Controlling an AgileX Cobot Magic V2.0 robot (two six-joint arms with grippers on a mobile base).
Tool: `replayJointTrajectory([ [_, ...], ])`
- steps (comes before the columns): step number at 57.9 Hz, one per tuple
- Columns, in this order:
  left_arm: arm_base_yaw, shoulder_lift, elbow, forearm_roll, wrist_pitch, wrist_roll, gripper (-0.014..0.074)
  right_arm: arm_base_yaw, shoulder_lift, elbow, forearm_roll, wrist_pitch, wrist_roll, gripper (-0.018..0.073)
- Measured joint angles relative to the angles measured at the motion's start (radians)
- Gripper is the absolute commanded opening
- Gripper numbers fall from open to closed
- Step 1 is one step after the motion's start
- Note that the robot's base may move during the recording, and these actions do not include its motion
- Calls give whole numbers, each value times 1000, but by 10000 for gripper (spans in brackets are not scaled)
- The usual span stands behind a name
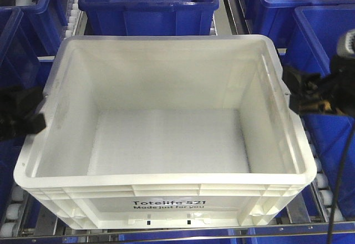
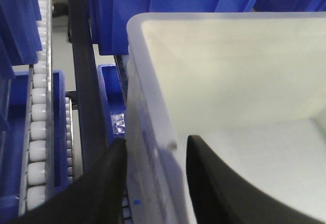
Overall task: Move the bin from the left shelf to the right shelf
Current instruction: 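Open both grippers and release the crate's side rims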
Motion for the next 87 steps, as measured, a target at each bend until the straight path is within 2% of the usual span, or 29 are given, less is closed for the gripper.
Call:
replayJointTrajectory([
  [16,0,-324,250,-11,-14,6,260,0,-339,294,0,-87,-2,585],
  [27,0,-482,299,-15,-47,-1,260,0,-558,413,0,-100,-10,585],
  [48,0,-499,301,-15,-101,13,260,0,-607,414,0,-107,-44,585],
  [73,0,-499,301,-15,-102,13,256,0,-607,414,0,-107,-45,580],
  [78,0,-499,301,-15,-102,13,213,0,-607,414,0,-107,-45,522],
  [82,0,-499,301,-15,-102,13,140,0,-607,414,0,-107,-45,412],
  [87,0,-499,301,-15,-102,14,1,0,-607,414,0,-106,-45,171],
])
